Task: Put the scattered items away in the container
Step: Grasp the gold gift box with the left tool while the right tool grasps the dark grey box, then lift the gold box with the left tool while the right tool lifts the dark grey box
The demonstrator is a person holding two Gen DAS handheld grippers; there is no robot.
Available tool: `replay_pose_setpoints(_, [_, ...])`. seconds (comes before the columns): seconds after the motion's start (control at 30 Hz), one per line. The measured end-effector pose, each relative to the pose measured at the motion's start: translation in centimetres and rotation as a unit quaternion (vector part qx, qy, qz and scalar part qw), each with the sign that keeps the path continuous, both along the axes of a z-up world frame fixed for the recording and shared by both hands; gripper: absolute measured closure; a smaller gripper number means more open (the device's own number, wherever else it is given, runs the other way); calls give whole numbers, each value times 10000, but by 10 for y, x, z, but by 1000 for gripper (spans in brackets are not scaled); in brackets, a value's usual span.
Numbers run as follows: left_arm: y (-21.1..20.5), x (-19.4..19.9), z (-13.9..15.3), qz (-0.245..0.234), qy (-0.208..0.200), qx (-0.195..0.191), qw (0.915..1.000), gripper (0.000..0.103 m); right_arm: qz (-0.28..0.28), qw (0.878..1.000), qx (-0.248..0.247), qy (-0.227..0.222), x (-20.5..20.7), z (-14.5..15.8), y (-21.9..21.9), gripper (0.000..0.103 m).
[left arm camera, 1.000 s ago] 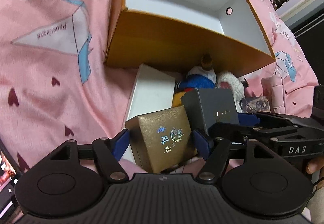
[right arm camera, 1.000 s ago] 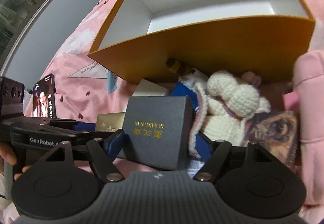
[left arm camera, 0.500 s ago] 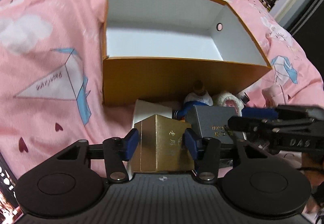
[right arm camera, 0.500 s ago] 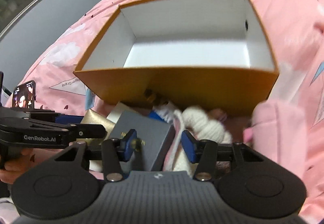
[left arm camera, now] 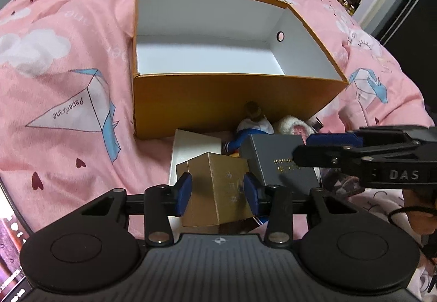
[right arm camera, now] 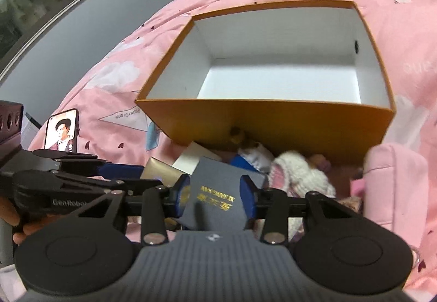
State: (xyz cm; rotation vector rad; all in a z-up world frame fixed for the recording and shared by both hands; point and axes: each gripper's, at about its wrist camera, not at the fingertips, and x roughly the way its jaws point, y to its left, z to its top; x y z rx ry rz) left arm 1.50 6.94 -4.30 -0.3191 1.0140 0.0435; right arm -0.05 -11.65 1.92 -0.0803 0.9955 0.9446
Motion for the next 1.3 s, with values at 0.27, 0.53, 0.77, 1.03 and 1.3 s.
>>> replay_pose_setpoints(0.27, [-10,-4,12,-406,-266,-435,9979,73,-55,9995,-314,-67,-1,-8,-3,59])
replay_pose_setpoints(0.53, [-20,1,10,-448,-393,-374,9975,73,-142,9991,-391,25,-3,-14,-9,58])
replay_pose_setpoints(0.77, [-20,-2,9,-431,-366,-400,9976,73,9,9998,-155,-155,-6,-3,-6,61])
replay_pose_setpoints(1.03, [-13,-8,8,-255,-353,-442,9981,73,286,9991,-255,-189,-12,-9,7,63])
replay_pose_setpoints(1.3, [-13,-11,10,-223,-379,-240,9987,73,336,9988,-277,-208,-12,-10,7,63])
